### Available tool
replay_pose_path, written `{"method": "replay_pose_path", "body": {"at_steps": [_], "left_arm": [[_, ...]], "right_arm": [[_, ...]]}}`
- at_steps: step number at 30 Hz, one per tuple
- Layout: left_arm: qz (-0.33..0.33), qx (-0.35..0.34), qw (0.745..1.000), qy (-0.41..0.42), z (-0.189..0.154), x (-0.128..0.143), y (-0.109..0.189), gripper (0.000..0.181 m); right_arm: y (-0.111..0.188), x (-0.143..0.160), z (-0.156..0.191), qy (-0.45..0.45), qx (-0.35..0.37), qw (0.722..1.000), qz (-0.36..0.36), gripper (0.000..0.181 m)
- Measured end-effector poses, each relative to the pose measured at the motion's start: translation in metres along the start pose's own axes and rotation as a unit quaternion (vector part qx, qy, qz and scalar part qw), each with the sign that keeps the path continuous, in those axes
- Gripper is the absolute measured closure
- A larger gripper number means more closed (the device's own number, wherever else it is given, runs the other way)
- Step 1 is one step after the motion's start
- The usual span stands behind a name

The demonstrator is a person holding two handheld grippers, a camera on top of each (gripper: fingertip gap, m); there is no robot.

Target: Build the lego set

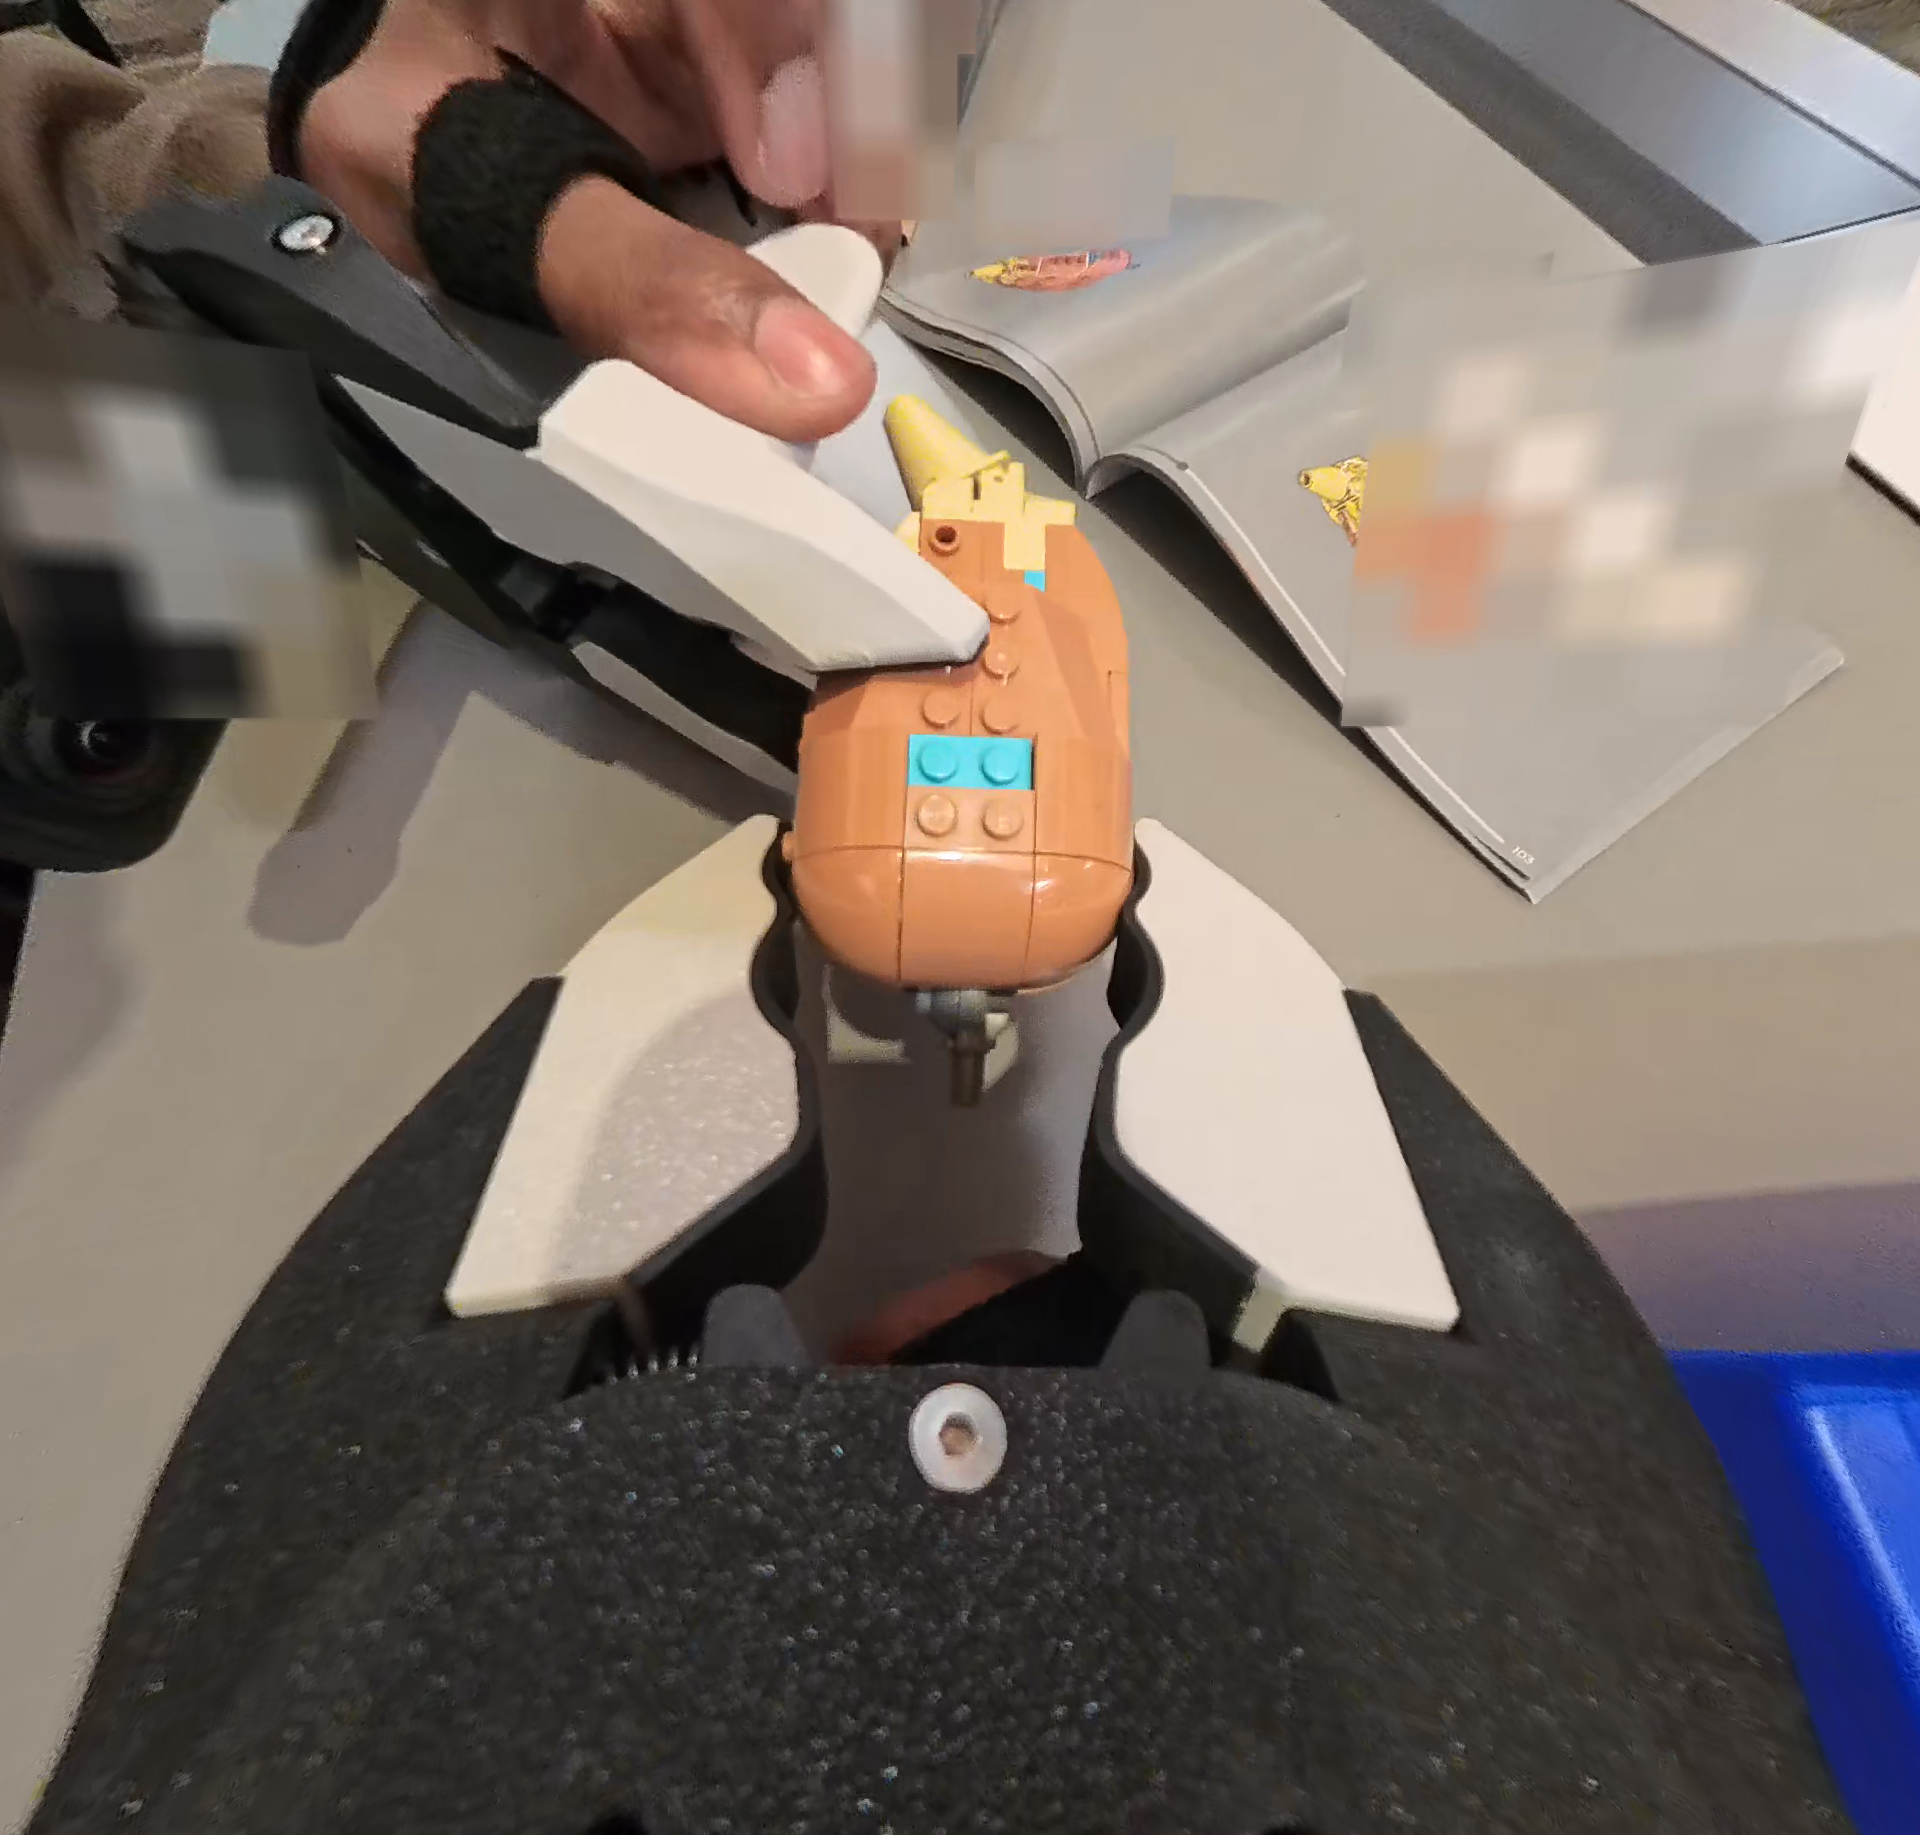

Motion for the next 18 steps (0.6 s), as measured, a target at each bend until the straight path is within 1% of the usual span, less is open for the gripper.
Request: {"method": "replay_pose_path", "body": {"at_steps": [7,9,11,18], "left_arm": [[0.008,-0.015,1.0,0.018,0.008,0.002,0.001,0.134],[0.004,-0.029,0.999,0.02,0.011,0.001,0.002,0.135],[0.003,-0.016,1.0,0.022,0.009,0.002,0.001,0.135],[0.009,-0.02,0.999,0.026,0.01,0.003,0.002,0.135]], "right_arm": [[0.005,-0.009,0.001,0.006,0.006,1.0,-0.029,0.123],[0.007,-0.013,0.002,0.017,0.01,0.999,-0.037,0.123],[0.006,-0.011,0.001,0.005,0.007,0.999,-0.033,0.123],[0.006,-0.013,0.0,0.008,0.012,0.999,-0.043,0.123]]}}
Point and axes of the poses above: each gripper's, where its closed fingertips meet, y back along the fingers, x out of its underside, z = x × y across the jaws, the point moved 2 cm from there along y, back along the fingers, and after that the axes turned 4 degrees about z, right-handed, at the moved point
